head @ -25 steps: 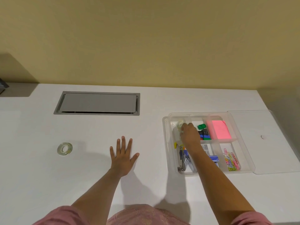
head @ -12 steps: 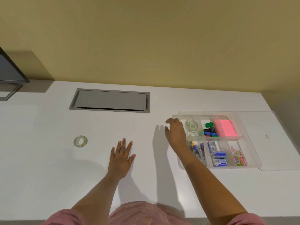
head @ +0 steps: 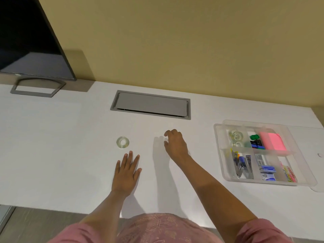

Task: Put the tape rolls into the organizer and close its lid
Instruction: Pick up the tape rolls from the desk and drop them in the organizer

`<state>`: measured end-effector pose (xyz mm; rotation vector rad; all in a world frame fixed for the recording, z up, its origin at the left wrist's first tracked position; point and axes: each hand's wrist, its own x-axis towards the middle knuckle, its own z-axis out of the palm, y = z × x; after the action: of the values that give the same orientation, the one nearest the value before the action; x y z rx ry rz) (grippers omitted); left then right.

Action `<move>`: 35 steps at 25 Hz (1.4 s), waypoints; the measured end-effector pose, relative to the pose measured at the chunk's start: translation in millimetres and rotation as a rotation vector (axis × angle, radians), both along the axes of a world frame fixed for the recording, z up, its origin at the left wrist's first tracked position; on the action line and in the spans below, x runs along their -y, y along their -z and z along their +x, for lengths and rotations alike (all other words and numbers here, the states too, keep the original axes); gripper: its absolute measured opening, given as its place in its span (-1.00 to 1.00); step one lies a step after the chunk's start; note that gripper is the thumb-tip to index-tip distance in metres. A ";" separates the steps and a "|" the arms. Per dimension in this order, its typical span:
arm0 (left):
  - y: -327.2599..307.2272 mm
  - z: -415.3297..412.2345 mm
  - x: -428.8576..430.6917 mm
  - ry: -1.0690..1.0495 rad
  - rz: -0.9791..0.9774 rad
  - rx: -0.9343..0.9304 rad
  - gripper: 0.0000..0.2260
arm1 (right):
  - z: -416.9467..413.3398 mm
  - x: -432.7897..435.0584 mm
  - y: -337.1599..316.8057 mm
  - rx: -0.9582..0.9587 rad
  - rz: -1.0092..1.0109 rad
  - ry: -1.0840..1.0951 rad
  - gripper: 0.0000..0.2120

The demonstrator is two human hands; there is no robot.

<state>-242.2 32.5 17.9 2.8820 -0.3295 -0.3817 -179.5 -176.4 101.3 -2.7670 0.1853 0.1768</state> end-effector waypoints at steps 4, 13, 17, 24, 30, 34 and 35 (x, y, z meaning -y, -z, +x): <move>5.1 8.0 -36.1 -0.121 -0.057 0.023 -0.13 | 12.0 -43.2 -1.1 -0.025 0.040 -0.079 -0.70; 14.5 41.8 -65.1 -0.272 -0.020 0.066 -0.39 | 39.9 -116.3 11.3 -0.136 0.045 -0.317 -0.55; 18.5 56.5 -65.4 -0.301 -0.031 0.100 -0.45 | 51.3 -132.8 21.9 -0.140 -0.016 -0.414 -0.44; 22.6 78.0 -66.4 -0.308 -0.020 0.118 -0.49 | 52.9 -143.1 39.5 -0.134 -0.017 -0.477 -0.53; 24.5 78.3 -66.6 -0.316 -0.024 0.112 -0.49 | 63.2 -138.9 34.9 -0.041 0.101 -0.368 -0.59; 23.7 78.8 -65.5 -0.322 -0.035 0.099 -0.49 | 74.1 -126.7 23.2 0.012 0.137 -0.277 -0.59; 23.2 78.5 -65.4 -0.320 -0.040 0.097 -0.49 | 76.1 -121.9 20.0 0.020 0.139 -0.256 -0.59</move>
<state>-163.7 97.8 -5.3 2.8516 0.1093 -0.1768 -103.4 -54.5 81.3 -2.6438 -0.1810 0.2177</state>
